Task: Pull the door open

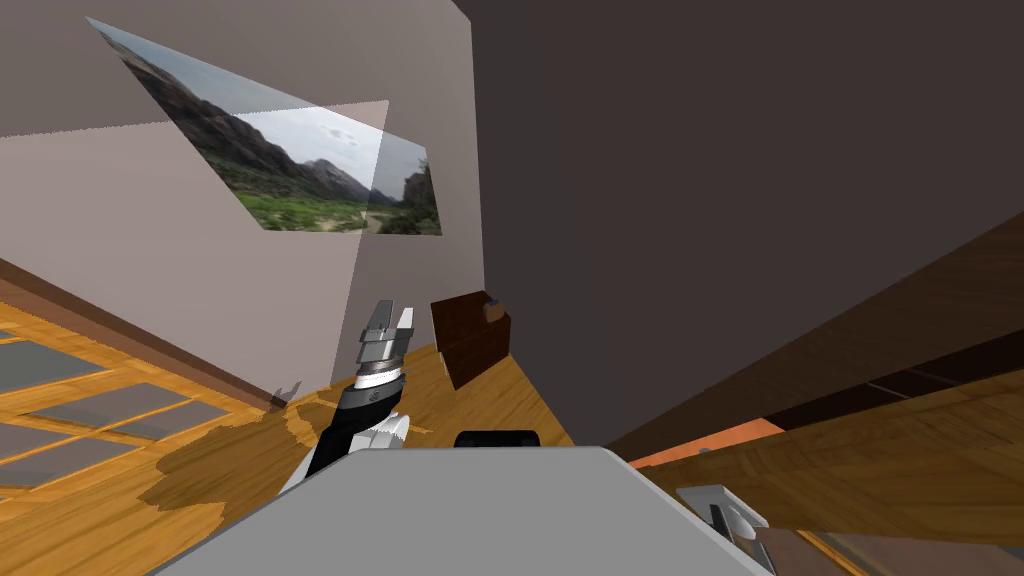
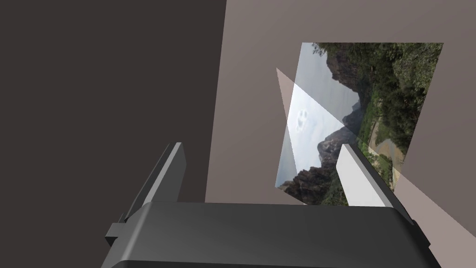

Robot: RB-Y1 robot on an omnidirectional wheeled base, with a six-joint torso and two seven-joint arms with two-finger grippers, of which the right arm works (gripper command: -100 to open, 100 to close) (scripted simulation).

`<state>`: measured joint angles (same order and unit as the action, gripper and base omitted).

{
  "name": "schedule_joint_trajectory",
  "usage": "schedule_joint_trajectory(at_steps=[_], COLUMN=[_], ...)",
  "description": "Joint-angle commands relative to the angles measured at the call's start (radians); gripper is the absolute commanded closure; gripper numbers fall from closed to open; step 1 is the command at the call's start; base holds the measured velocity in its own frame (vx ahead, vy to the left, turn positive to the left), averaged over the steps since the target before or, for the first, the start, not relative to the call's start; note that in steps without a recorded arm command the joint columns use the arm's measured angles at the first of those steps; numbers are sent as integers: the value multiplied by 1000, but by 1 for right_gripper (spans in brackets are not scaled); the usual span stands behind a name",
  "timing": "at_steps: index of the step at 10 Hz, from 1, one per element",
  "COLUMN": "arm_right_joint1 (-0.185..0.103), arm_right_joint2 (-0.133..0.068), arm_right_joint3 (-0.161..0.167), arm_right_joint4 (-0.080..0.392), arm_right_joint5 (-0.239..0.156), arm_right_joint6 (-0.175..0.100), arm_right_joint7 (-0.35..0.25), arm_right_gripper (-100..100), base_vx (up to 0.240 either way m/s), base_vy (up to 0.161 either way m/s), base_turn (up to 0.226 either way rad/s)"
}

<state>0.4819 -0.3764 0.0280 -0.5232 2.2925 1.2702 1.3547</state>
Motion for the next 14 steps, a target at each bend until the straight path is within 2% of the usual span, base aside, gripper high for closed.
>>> schedule_joint_trajectory(at_steps=[1, 2, 3, 5, 7, 8, 10, 11, 14], arm_right_joint1=[20, 20, 30, 41, 45, 56, 72, 78, 89], arm_right_joint2=[4, 4, 5, 5, 6, 12, 16, 22, 33], arm_right_joint3=[1, 1, 12, 24, 22, 38, 56, 43, 34], arm_right_joint4=[-50, -51, -63, -75, -89, -96, -110, -114, -112], arm_right_joint5=[2, 2, 33, 63, 60, 96, 138, 114, 101], arm_right_joint6=[-14, -14, 1, 16, 9, 29, 52, 44, 52], arm_right_joint7=[20, 20, 17, 14, 24, 19, 17, 22, 23], arm_right_gripper=[100, 100, 100, 100, 100, 100, 100, -100, -100], base_vx=[-64, -15, -87, -163, -82, -127, -231, -133, -55], base_vy=[15, -11, 7, 29, 18, 24, 64, 119, 167], base_turn=[5, 5, 0, 7, 14, -13, -21, -110, -75])
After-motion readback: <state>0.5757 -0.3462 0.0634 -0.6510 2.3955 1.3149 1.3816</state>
